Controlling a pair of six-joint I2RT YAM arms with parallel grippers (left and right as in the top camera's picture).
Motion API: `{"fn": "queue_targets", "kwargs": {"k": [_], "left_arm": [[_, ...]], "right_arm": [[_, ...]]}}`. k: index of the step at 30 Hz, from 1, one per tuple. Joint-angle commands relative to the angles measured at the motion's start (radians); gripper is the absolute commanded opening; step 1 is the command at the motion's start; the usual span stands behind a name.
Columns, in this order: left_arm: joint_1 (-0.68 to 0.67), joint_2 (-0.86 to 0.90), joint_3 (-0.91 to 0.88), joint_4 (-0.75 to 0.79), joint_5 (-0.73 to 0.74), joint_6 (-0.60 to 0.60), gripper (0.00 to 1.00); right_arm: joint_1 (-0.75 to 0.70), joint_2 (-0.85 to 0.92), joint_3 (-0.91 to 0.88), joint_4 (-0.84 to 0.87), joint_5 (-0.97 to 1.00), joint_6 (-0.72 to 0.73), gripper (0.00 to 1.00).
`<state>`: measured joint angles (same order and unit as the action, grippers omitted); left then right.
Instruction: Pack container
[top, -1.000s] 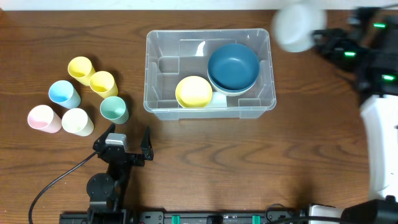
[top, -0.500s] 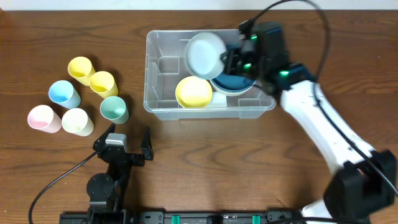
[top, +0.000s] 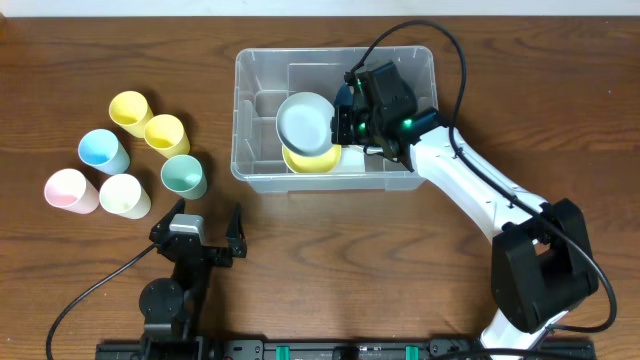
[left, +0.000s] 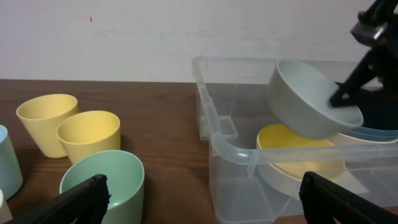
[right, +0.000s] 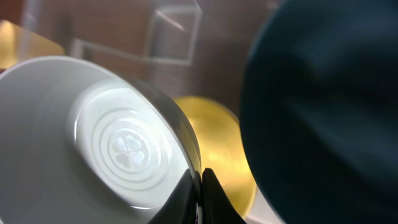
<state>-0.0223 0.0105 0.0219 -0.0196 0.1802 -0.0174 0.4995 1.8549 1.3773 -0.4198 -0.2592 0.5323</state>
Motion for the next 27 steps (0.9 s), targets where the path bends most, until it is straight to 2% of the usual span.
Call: {"fn": "queue_targets", "kwargs": {"k": [1, 6, 11, 17, 21, 27], "left_arm": [[0.004, -0.005, -0.018, -0.033, 0.014, 0.017, 0.98], [0.004, -0.006, -0.018, -0.033, 0.014, 0.017, 0.98], [0.004, -0.006, -0.018, -0.033, 0.014, 0.017, 0.98], [0.004, -0.006, -0.018, -0.033, 0.014, 0.017, 0.98], [0.004, -0.006, -0.018, -0.033, 0.014, 0.017, 0.98], [0.004, -0.006, -0.018, -0.033, 0.014, 0.017, 0.98]], "right_arm": [[0.014, -0.003, 0.002, -0.050, 0.029, -0.014, 0.04], [0.015, -0.003, 0.002, -0.105, 0.042, -0.018, 0.07], [0.018, -0.003, 0.002, -0.103, 0.040, -0.026, 0.23], [0.034, -0.003, 0.002, -0.093, 0.016, -0.094, 0.31], [0.050, -0.003, 0.002, -0.093, 0.019, -0.151, 0.31], [0.051, -0.003, 0.002, -0.100, 0.027, -0.156, 0.13]]}}
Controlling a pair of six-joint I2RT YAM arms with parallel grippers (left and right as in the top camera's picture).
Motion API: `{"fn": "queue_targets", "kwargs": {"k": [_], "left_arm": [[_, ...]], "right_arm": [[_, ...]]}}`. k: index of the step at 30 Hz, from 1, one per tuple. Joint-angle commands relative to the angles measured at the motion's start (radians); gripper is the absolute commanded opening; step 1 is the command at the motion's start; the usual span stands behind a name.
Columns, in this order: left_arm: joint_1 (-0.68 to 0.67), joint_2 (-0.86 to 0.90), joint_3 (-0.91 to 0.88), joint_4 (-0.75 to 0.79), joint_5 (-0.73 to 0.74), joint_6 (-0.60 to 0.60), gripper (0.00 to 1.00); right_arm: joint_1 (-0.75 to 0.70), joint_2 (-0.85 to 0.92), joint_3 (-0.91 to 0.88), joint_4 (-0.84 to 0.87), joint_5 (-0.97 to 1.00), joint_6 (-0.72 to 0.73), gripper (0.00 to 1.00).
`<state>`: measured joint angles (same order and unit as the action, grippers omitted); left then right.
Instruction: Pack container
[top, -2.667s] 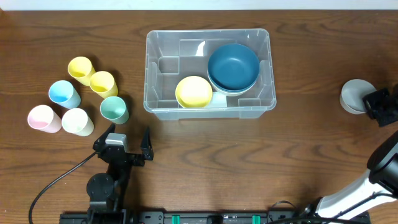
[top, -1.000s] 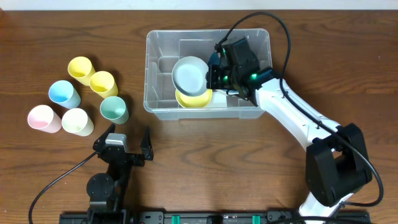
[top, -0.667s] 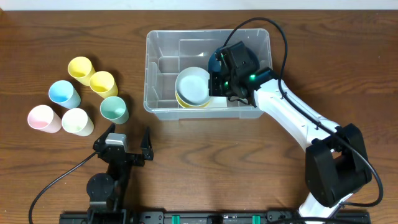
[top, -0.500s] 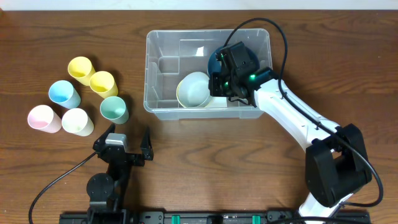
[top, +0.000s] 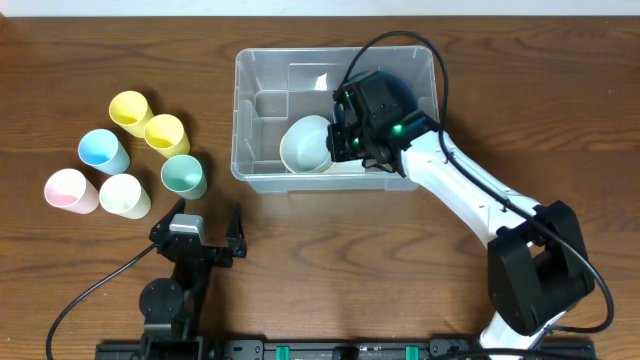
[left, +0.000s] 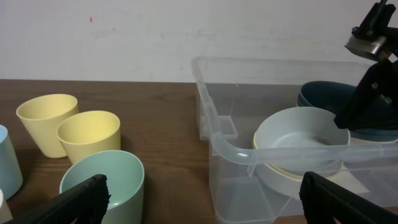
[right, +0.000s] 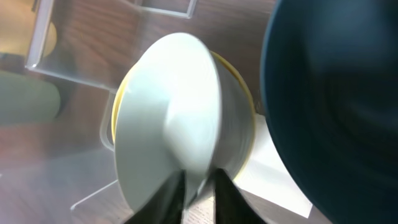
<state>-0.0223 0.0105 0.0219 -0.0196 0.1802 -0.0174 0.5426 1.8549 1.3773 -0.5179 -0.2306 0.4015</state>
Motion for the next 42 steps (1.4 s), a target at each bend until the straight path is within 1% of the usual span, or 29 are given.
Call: {"fn": "queue_targets", "kwargs": {"k": [1, 4, 9, 19, 20, 22, 24, 25, 27, 30, 33, 42], "left_arm": [[0.004, -0.006, -0.018, -0.033, 0.014, 0.017, 0.98], [0.004, -0.006, -0.018, -0.033, 0.014, 0.017, 0.98], [0.004, -0.006, -0.018, -0.033, 0.014, 0.017, 0.98], [0.004, -0.006, -0.018, -0.033, 0.014, 0.017, 0.98], [0.004, -0.006, -0.018, -0.033, 0.014, 0.017, 0.98], [0.004, -0.006, -0.018, -0.033, 0.014, 0.017, 0.98], [0.004, -0.006, -0.018, -0.033, 0.014, 0.017, 0.98], [0.004, -0.006, -0.018, -0.033, 0.014, 0.017, 0.98], [0.004, -0.006, -0.018, -0.033, 0.014, 0.017, 0.98], [0.004, -0.006, -0.018, -0.033, 0.014, 0.017, 0.98], [0.004, -0.006, -0.018, -0.033, 0.014, 0.017, 0.98], [0.004, -0.006, -0.018, -0.033, 0.014, 0.017, 0.98]], "right_arm": [[0.008, -0.003, 0.002, -0.003, -0.002, -0.026, 0.11], [0.008, -0.003, 0.002, -0.012, -0.001, -0.025, 0.06], [0.008, -0.003, 0.002, -0.041, 0.022, -0.022, 0.03], [0.008, -0.003, 0.002, -0.064, 0.026, -0.014, 0.02], [0.008, -0.003, 0.002, -0.064, 0.025, -0.014, 0.04], [0.008, -0.003, 0.002, -0.063, 0.025, -0.014, 0.15], [0.008, -0.003, 0.002, -0.061, 0.025, -0.014, 0.31], [0.008, -0.003, 0.002, -0.059, 0.025, -0.014, 0.33], [0.008, -0.003, 0.002, -0.055, 0.025, -0.014, 0.34], [0.009, -0.003, 0.002, -0.049, 0.033, -0.037, 0.34], [0.019, -0.003, 0.002, -0.049, 0.092, -0.051, 0.31], [0.077, -0.002, 0.002, -0.031, 0.176, -0.063, 0.29]]}}
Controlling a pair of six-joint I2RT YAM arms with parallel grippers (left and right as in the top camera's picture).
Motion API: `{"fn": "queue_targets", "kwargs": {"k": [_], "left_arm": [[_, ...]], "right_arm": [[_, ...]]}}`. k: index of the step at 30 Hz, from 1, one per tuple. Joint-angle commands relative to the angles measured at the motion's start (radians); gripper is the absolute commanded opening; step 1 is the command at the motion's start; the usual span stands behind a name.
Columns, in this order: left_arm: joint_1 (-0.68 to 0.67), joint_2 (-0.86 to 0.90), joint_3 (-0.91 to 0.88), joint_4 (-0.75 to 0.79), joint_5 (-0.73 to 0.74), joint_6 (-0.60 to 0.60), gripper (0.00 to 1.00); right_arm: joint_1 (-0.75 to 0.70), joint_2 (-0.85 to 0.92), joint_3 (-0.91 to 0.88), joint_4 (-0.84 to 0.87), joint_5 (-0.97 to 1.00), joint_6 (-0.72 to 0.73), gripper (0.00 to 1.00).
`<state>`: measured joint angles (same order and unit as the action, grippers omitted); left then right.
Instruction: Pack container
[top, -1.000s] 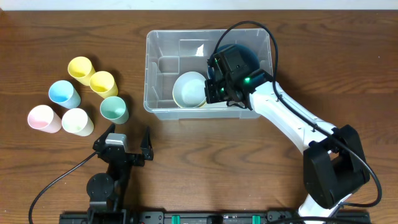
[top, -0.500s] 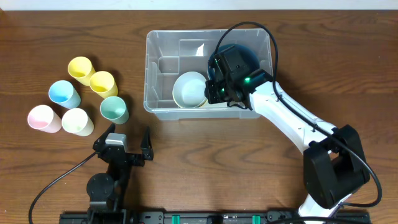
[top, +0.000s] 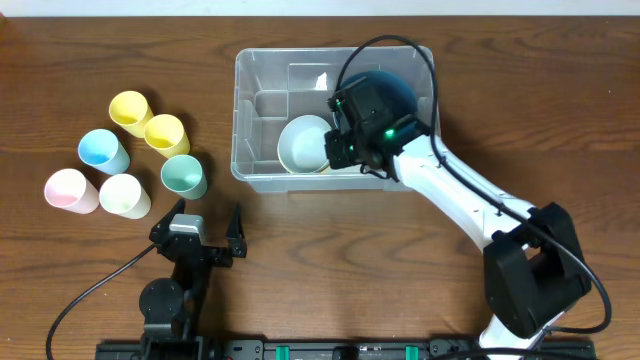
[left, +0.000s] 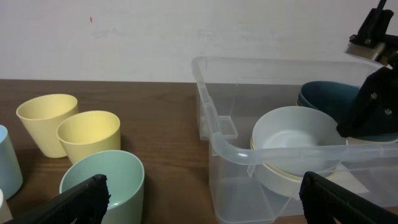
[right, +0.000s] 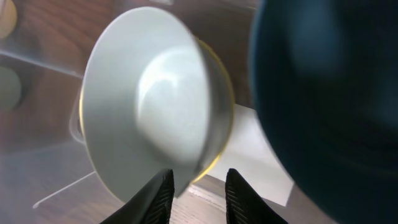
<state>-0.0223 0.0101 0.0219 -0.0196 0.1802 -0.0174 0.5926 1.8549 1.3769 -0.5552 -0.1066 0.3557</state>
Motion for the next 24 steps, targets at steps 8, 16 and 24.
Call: {"fn": "queue_targets", "kwargs": {"k": [8, 16, 24], "left_arm": [[0.004, -0.005, -0.018, -0.033, 0.014, 0.017, 0.98], [0.004, -0.005, -0.018, -0.033, 0.014, 0.017, 0.98], [0.004, -0.005, -0.018, -0.033, 0.014, 0.017, 0.98]], "right_arm": [[0.065, -0.002, 0.003, 0.009, 0.164, 0.010, 0.29], [0.069, 0.026, 0.003, 0.016, 0.216, 0.044, 0.29], [0.079, 0.087, 0.003, 0.032, 0.215, 0.051, 0.25]]}}
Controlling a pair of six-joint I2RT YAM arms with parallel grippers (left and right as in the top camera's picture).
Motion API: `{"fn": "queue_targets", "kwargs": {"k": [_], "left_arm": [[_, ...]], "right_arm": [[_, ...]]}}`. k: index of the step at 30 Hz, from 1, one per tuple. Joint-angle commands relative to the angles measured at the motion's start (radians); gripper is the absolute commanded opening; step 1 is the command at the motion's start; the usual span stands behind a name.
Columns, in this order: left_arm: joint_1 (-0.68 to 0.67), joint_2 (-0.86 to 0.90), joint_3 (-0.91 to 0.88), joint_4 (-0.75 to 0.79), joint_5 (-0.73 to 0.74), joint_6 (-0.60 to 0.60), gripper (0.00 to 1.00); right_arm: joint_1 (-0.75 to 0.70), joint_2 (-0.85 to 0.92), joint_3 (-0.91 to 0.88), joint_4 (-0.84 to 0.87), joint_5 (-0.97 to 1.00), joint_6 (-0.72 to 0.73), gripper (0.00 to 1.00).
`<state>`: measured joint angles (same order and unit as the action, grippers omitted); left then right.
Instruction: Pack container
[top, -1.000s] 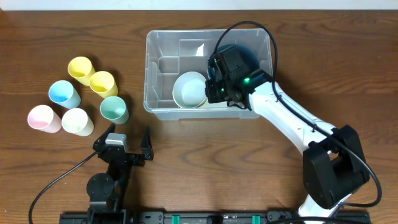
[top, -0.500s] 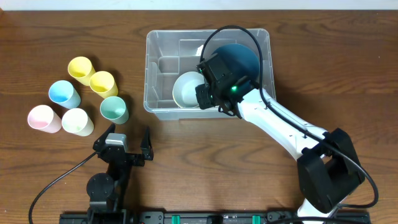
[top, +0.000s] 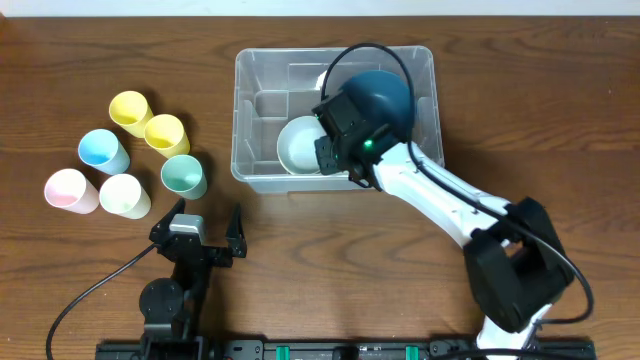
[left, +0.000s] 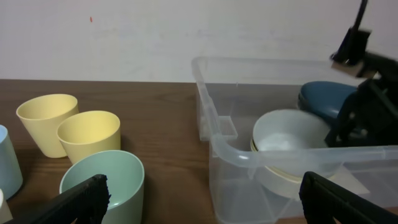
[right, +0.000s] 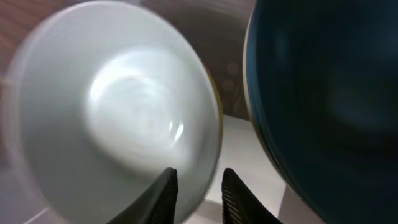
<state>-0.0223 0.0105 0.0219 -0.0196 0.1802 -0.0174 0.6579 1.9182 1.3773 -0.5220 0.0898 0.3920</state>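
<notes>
The clear plastic container (top: 250, 110) stands at the table's middle back. Inside it a white bowl (top: 298, 146) sits upright, nested in a yellow bowl whose rim (left: 264, 167) just shows beneath it. A dark blue bowl (top: 382, 92) sits to its right. My right gripper (top: 333, 143) is down in the container, open, its fingertips (right: 166, 193) astride the white bowl's (right: 118, 124) right rim, next to the blue bowl (right: 323, 93). My left gripper (top: 205, 232) rests open near the front edge, with nothing between its fingers (left: 69, 202).
Several pastel cups stand left of the container: two yellow (top: 130, 108), a blue (top: 100, 150), a pink (top: 68, 190), a cream (top: 124, 196) and a green one (top: 183, 176). The green cup (left: 102, 177) is closest to my left gripper. A small divider compartment (top: 268, 104) lies inside the container's left part.
My right gripper has shifted a little to the left inside the container and sits lower over the white bowl's rim. The bowl stays nested on the yellow one. The left arm is unmoved.
My right gripper was shut on the white bowl's rim, holding it tilted above the yellow bowl. Then the bowl lay nested in the yellow one with the fingers slightly parted. After that the fingers stood wider apart, and they remain open around the rim now.
</notes>
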Motion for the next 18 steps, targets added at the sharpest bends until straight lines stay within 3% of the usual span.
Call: {"fn": "queue_targets", "kwargs": {"k": [1, 18], "left_arm": [[0.004, -0.006, -0.018, -0.033, 0.014, 0.017, 0.98], [0.004, -0.006, -0.018, -0.033, 0.014, 0.017, 0.98]], "right_arm": [[0.014, 0.024, 0.002, 0.001, 0.019, 0.015, 0.24], [0.013, 0.023, 0.067, 0.001, 0.018, -0.055, 0.21]]}}
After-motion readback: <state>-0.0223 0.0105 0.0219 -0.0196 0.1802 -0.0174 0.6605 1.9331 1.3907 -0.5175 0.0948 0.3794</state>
